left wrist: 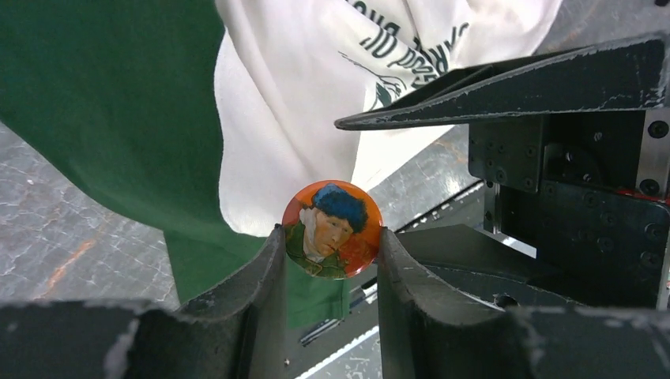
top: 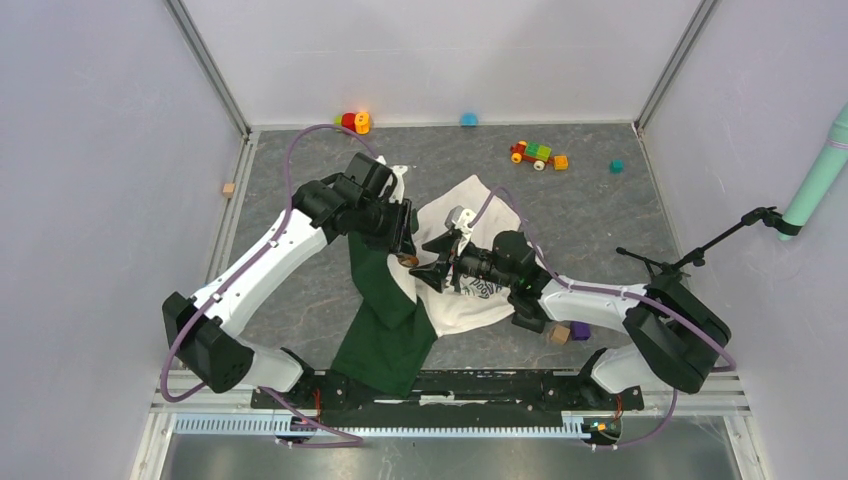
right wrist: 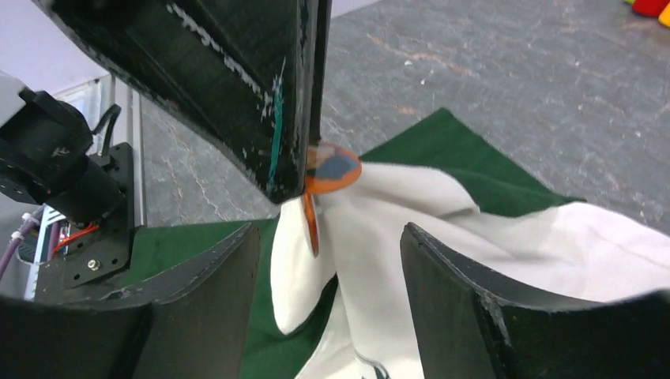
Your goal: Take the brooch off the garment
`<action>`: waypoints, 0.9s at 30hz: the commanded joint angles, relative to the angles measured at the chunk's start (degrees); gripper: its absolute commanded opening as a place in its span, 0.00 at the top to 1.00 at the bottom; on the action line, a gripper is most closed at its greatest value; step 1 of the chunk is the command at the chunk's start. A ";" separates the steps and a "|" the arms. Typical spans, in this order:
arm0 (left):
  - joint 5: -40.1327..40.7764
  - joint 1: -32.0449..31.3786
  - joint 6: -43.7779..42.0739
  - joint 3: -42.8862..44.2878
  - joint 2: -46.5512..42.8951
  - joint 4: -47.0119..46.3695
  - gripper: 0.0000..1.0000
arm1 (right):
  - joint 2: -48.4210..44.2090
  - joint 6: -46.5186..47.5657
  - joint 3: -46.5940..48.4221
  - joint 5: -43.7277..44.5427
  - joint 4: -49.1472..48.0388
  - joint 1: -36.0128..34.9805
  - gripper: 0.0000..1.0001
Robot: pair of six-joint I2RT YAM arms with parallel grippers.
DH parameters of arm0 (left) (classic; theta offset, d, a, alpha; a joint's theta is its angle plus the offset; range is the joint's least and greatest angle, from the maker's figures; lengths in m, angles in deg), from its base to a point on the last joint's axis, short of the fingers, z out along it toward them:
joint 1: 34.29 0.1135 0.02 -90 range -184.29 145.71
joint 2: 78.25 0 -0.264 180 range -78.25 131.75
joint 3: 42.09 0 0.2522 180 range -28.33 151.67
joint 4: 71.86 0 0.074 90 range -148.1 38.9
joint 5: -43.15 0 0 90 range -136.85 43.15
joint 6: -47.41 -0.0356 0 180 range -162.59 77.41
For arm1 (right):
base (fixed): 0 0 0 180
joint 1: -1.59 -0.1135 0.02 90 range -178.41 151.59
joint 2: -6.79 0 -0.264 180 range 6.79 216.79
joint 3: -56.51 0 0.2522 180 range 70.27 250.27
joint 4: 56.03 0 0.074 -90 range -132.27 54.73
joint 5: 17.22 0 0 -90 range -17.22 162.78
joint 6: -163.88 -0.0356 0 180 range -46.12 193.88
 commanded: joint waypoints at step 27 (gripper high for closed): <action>-4.95 1.48 -4.60 3.60 0.08 3.66 0.64 | -0.09 -5.96 0.81 -6.88 -4.66 -0.53 0.93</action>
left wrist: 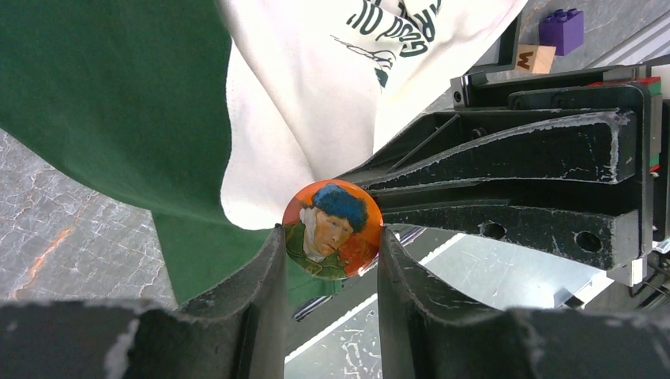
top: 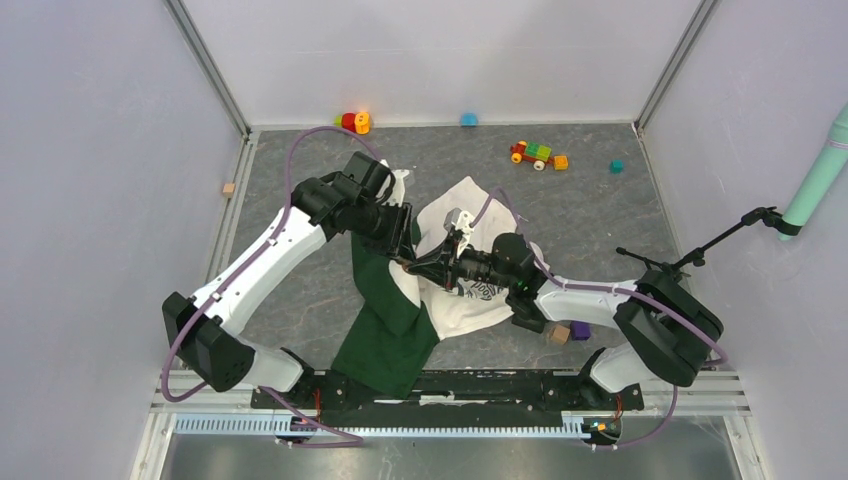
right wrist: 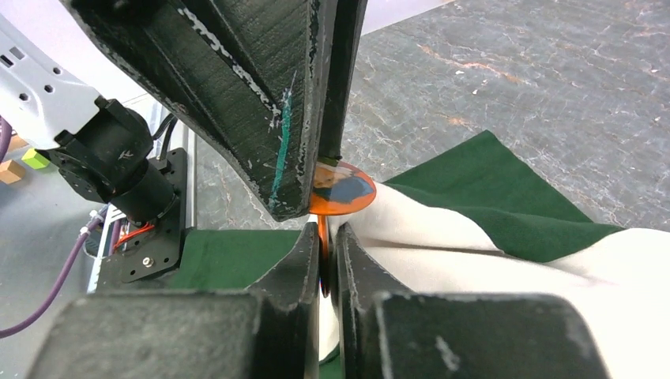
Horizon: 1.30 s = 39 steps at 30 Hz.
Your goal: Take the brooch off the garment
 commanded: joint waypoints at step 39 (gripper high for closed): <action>-12.41 -2.31 -45.21 -28.46 -25.66 -45.66 0.49 | 1.02 -44.94 9.30 -18.74 4.33 9.54 1.00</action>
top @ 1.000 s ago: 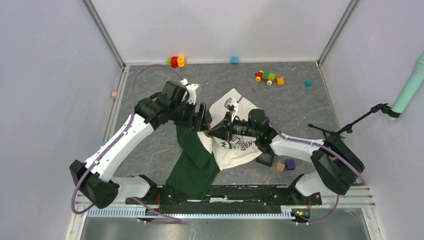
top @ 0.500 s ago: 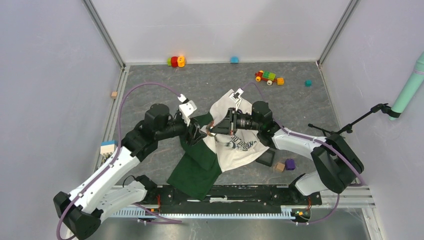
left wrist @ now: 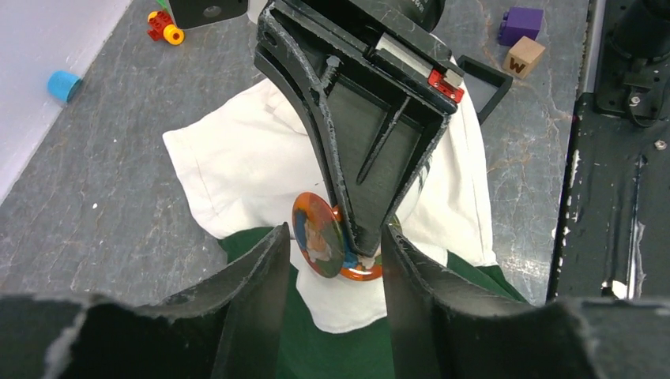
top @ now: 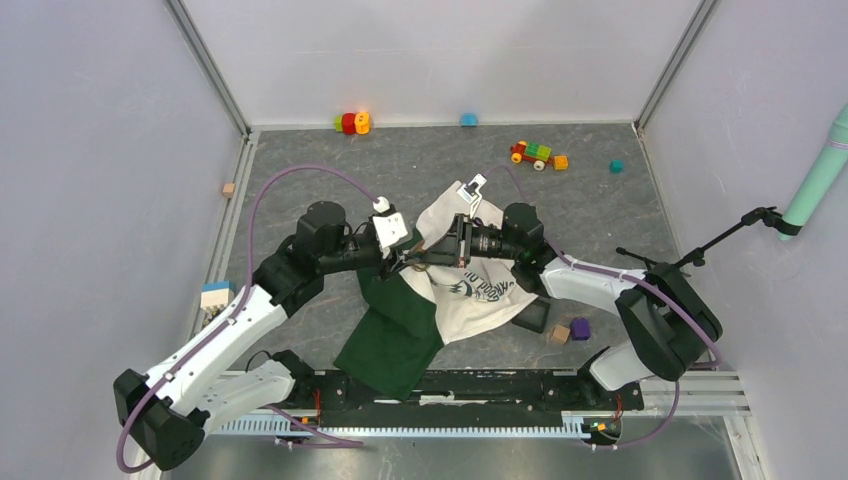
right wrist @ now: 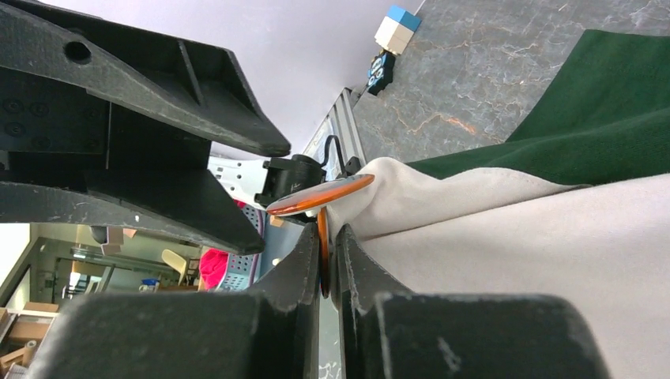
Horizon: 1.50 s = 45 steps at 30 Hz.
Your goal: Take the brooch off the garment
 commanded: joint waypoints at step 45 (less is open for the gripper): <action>10.01 -0.38 34.83 -12.79 -6.36 -30.13 0.98 | -12.66 17.81 -2.36 8.50 8.69 0.43 0.43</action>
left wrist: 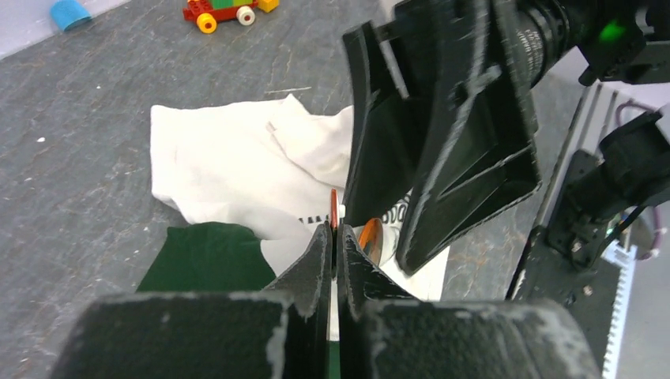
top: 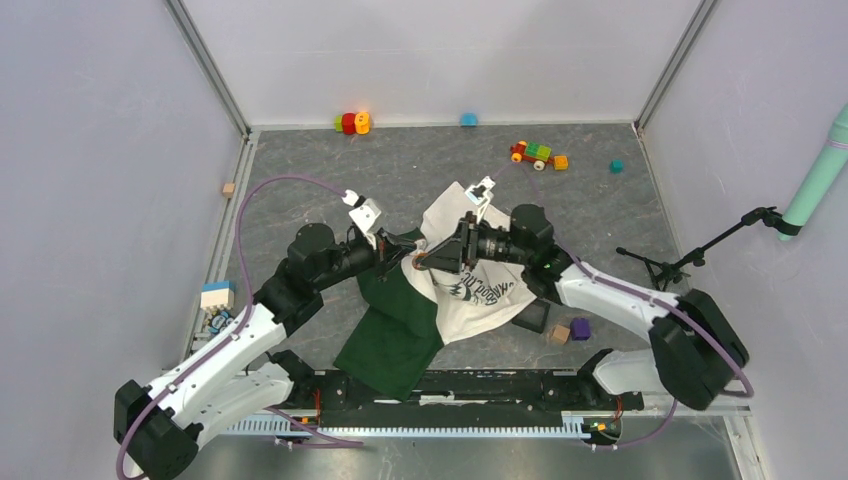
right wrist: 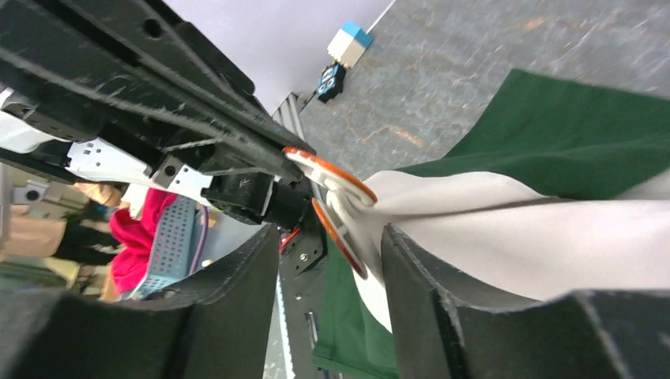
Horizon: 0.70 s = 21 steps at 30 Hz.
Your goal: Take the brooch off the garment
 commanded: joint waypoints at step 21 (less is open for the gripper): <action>-5.68 0.33 30.30 -7.99 -0.37 -39.18 0.98 | -4.93 -10.40 -11.05 2.87 -42.77 5.58 0.36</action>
